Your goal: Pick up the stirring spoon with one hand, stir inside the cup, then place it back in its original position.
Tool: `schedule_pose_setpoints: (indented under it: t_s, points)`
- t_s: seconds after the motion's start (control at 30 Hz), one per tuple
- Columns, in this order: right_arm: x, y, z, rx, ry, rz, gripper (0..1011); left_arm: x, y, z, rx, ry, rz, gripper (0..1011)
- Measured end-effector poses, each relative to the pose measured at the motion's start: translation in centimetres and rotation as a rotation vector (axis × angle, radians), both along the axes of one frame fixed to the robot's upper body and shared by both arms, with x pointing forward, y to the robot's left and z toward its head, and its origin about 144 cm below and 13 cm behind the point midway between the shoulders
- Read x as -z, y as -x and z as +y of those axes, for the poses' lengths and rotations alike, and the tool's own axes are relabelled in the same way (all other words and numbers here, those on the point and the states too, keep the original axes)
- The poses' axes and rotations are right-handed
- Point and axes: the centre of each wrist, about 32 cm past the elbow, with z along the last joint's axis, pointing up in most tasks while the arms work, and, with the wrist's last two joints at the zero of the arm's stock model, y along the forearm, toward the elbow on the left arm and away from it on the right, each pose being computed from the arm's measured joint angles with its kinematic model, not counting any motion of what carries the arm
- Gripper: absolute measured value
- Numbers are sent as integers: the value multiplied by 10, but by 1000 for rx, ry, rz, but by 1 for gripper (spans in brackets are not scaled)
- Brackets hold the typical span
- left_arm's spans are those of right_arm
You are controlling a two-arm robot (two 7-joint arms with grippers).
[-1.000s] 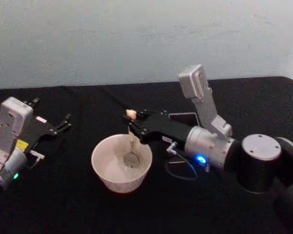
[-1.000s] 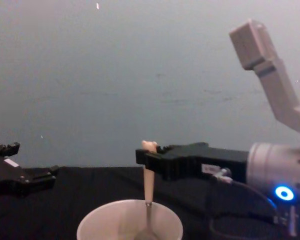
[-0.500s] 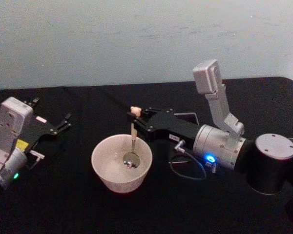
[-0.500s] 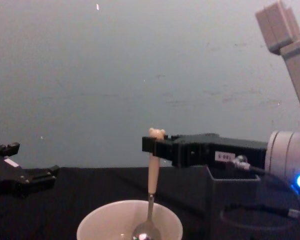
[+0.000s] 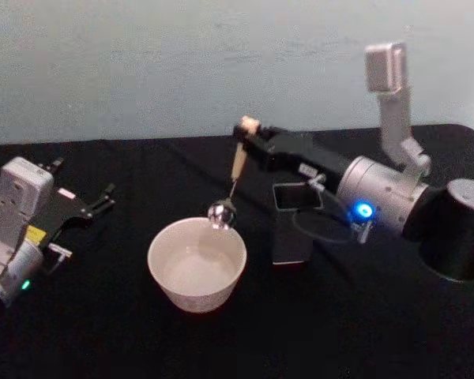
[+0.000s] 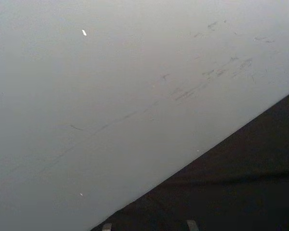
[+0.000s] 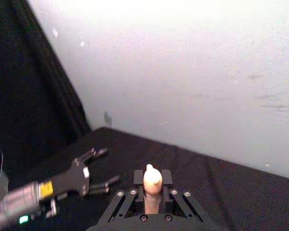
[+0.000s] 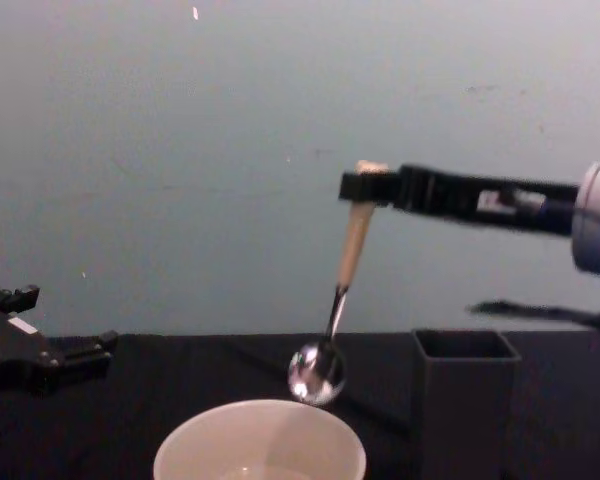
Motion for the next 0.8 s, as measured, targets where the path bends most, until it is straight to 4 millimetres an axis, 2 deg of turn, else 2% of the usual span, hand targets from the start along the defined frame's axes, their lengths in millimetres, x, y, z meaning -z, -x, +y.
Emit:
schedule_pose_setpoints:
  t_s: [0.3,0.57,0.8]
  points:
    - [-24,-1,-29,83,-107,30,211,0,0,0,0,0,0,1001]
    - [-29,6,-56,110,-129,15,211,0,0,0,0,0,0,1001]
    - [-23,16,-77,138,-129,-50,211,0,0,0,0,0,0,1001]
